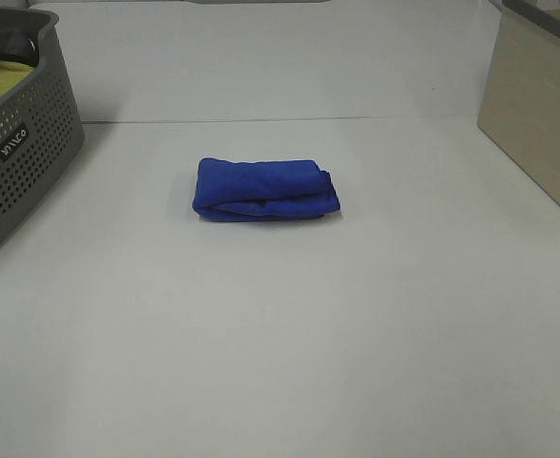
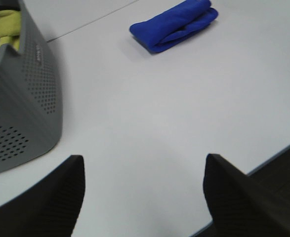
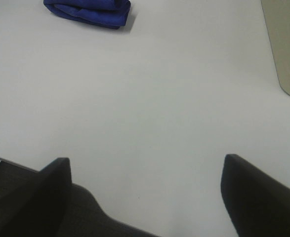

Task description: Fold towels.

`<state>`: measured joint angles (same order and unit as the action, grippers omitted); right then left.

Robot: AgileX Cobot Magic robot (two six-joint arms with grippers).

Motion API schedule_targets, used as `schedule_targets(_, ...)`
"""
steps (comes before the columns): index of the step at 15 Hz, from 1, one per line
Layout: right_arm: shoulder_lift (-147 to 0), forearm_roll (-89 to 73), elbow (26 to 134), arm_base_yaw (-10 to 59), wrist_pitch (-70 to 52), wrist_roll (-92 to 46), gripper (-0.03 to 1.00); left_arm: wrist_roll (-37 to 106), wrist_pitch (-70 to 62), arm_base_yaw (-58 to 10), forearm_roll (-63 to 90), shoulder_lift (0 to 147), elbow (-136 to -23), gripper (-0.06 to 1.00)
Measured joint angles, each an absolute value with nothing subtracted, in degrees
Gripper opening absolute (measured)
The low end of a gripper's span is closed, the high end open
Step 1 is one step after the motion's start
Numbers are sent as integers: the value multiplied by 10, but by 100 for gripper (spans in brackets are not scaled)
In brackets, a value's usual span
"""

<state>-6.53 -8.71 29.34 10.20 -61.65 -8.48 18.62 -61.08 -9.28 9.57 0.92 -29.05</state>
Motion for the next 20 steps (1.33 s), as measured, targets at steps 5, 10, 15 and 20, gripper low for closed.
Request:
schedule_targets(5,-47,-88,290,-9,-617,-85,78,186,-611,7,95,9,-290,65)
schedule_targets(10,-3,-89,290,-9,-616,-85,78,186,-610,7,95,-2,-290,65)
schedule_targets(15,3,-89,290,-9,-616,-85,78,186,-610,7,95,-3,-290,65)
schedule_targets(20,3,-91,290,-9,-616,-85,78,186,-610,7,95,-3,-290,65)
